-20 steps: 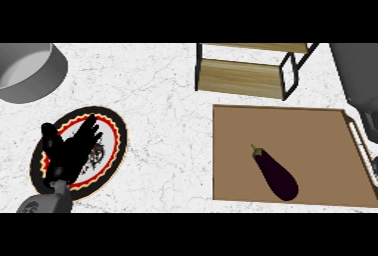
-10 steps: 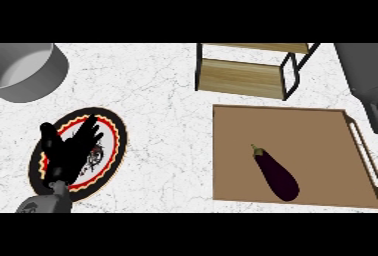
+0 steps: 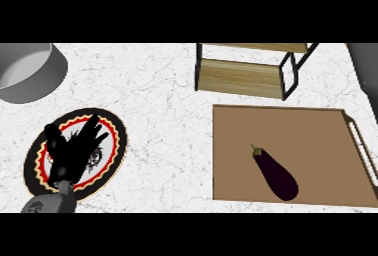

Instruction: Pick the sweet potato from the tray and place it in the tiered shelf

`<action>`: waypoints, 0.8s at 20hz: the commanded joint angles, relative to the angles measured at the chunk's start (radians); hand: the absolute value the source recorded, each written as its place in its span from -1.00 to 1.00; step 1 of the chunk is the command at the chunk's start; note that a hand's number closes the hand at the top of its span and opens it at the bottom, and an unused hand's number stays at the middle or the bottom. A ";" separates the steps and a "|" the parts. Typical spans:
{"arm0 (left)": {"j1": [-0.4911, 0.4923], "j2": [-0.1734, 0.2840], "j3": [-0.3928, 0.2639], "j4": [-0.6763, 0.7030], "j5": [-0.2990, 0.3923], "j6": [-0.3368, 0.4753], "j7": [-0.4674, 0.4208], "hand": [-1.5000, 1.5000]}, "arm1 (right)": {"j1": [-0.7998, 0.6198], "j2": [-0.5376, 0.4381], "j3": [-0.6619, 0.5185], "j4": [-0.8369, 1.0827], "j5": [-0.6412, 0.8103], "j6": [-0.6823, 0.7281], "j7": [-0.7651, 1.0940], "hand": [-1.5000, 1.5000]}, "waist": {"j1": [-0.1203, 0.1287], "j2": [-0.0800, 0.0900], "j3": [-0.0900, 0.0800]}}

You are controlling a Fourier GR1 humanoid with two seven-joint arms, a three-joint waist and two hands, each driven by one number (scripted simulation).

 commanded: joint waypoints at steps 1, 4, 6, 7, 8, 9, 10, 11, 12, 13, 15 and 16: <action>-0.007 0.029 0.033 0.032 0.028 -0.030 0.028 0.00 | 0.012 0.023 -0.061 0.000 -0.048 -0.101 -0.008 -1.00 | 0.001 0.003 -0.003; 0.029 0.013 0.006 -0.012 0.015 -0.023 0.030 0.00 | 0.028 0.033 -0.133 -0.010 -0.126 -0.132 -0.053 -1.00 | 0.006 0.002 -0.002; -0.008 0.010 0.018 0.029 0.005 -0.005 0.030 0.00 | -0.006 0.039 -0.156 -0.037 -0.155 -0.144 -0.019 -1.00 | -0.006 0.000 -0.003; -0.029 -0.013 -0.001 0.048 -0.005 0.003 0.025 0.00 | -0.017 0.011 -0.194 -0.035 -0.198 -0.109 -0.033 -1.00 | -0.009 0.002 -0.003; -0.003 0.014 0.010 -0.001 0.015 -0.020 0.054 0.00 | -0.010 -0.015 -0.217 -0.036 -0.219 -0.107 -0.053 -1.00 | -0.001 0.001 -0.002; 0.024 0.028 0.027 0.031 0.016 -0.042 -0.005 0.00 | -0.025 0.039 -0.213 -0.017 -0.209 -0.177 -0.030 -1.00 | 0.008 0.004 -0.003; 0.037 -0.005 -0.002 0.013 -0.007 -0.006 0.013 0.00 | -0.049 -0.033 -0.245 -0.039 -0.245 -0.116 -0.014 -1.00 | -0.002 -0.001 -0.003; 0.012 -0.004 -0.003 0.033 -0.007 -0.010 0.029 0.00 | -0.011 0.012 -0.247 -0.048 -0.254 -0.163 -0.044 -1.00 | -0.007 0.000 -0.003; 0.029 -0.021 -0.021 -0.017 -0.028 0.025 0.043 0.00 | -0.030 -0.007 -0.257 -0.063 -0.255 -0.194 -0.027 -1.00 | -0.005 -0.003 -0.002; 0.021 0.010 0.010 -0.018 0.011 -0.014 0.055 0.00 | 0.020 -0.018 -0.261 -0.071 -0.249 -0.237 -0.060 -1.00 | -0.007 -0.002 -0.002; 0.037 0.014 0.008 -0.033 0.004 -0.016 0.043 0.00 | -0.018 -0.078 -0.261 -0.038 -0.234 -0.245 -0.044 -1.00 | 0.002 0.001 -0.003; -0.012 0.045 0.049 0.043 0.034 -0.047 0.054 0.00 | 0.015 -0.045 -0.239 -0.060 -0.210 -0.303 -0.052 -1.00 | -0.011 0.000 -0.003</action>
